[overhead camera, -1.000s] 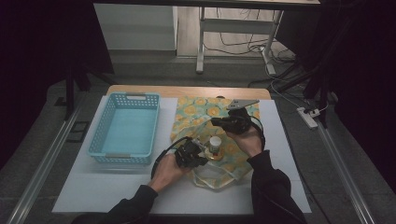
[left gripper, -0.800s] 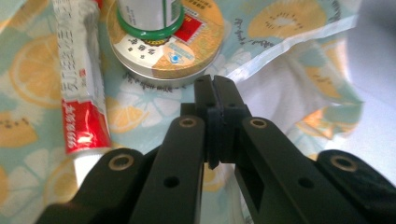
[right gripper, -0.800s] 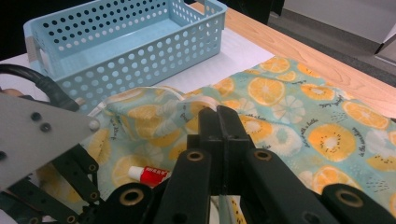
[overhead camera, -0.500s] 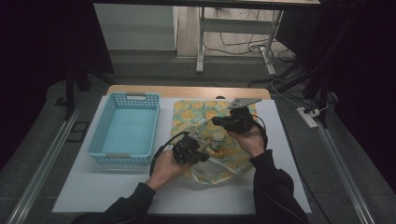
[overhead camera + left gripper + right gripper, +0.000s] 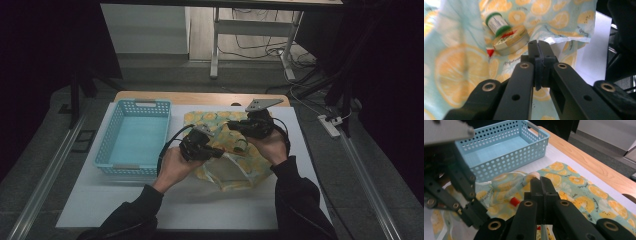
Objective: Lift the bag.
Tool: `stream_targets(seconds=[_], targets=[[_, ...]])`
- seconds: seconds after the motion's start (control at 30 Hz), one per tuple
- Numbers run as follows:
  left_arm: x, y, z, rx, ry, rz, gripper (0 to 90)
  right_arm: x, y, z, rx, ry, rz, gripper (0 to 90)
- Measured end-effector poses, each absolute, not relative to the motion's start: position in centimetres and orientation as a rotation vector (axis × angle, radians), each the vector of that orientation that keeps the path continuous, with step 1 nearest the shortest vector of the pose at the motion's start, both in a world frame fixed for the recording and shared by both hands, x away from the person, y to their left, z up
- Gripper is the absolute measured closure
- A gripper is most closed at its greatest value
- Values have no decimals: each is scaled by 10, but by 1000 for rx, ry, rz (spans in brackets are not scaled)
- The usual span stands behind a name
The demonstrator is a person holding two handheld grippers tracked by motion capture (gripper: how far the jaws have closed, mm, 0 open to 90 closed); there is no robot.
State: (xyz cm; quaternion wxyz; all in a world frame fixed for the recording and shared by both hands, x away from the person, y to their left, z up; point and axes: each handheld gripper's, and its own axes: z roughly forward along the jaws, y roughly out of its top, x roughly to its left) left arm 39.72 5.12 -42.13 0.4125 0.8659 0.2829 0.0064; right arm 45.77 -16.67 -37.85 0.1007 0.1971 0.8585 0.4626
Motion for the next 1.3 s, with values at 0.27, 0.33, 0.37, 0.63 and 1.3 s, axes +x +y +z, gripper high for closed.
stream_targets(seconds=[0.27,0.33,0.37,0.63,1.3], targets=[[411,62,-389,2124,712,19,900,457,-170,-362,576,2554,1387,900],[414,65,-380,2118,711,28,900,456,-171,-357,574,2554,1388,900],[416,66,-376,2113,712,29,900,456,-171,-354,571,2552,1390,900],[428,79,-344,2045,722,28,900,454,-170,-333,551,2538,1409,900],[451,85,-263,1977,717,146,900,460,-166,-267,523,2445,1461,900]])
